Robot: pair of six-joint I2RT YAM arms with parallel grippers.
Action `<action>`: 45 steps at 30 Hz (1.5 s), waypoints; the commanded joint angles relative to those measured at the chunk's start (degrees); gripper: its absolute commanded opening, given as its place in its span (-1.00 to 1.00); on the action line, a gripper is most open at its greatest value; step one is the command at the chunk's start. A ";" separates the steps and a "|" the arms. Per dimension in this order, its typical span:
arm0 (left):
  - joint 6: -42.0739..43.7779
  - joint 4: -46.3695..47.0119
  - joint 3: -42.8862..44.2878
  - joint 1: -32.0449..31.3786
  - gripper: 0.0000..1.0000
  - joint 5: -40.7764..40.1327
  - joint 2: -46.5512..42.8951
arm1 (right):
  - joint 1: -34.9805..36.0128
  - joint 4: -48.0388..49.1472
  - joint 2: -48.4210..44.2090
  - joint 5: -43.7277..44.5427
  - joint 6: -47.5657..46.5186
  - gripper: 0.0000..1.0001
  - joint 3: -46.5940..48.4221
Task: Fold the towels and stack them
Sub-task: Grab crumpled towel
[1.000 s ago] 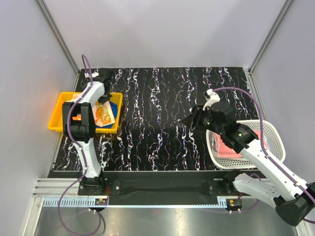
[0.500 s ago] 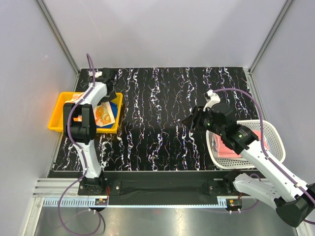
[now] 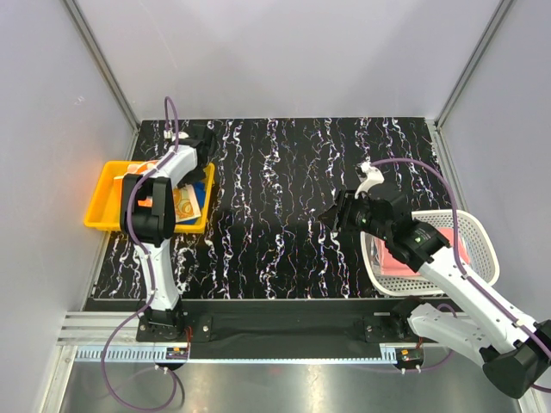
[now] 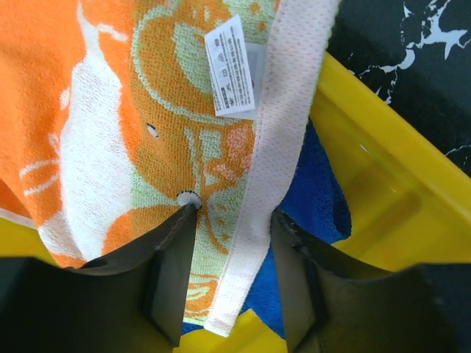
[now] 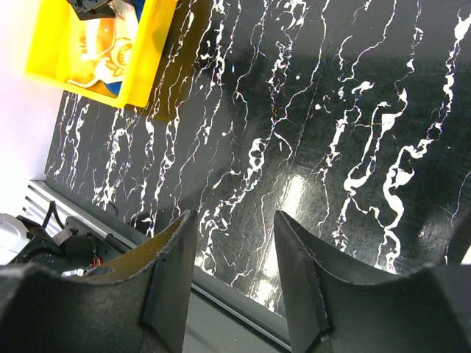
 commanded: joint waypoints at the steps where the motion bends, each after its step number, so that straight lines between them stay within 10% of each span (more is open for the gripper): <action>1: -1.42 0.35 1.44 0.23 -0.13 -3.27 -1.18 | 0.40 1.46 -1.51 1.40 -0.14 0.06 -0.08; 15: -0.89 -2.02 2.85 0.23 -1.00 -2.75 -7.68 | 0.40 1.99 -1.51 1.57 -0.05 0.07 -0.43; 42: 5.53 -3.08 -2.77 5.76 -0.95 9.03 -21.84 | 0.40 4.01 3.15 -0.36 1.01 0.04 -0.51; 45: 6.14 0.43 -6.64 7.62 -0.65 10.61 -20.88 | 0.40 3.75 2.53 -0.36 0.92 0.04 -1.04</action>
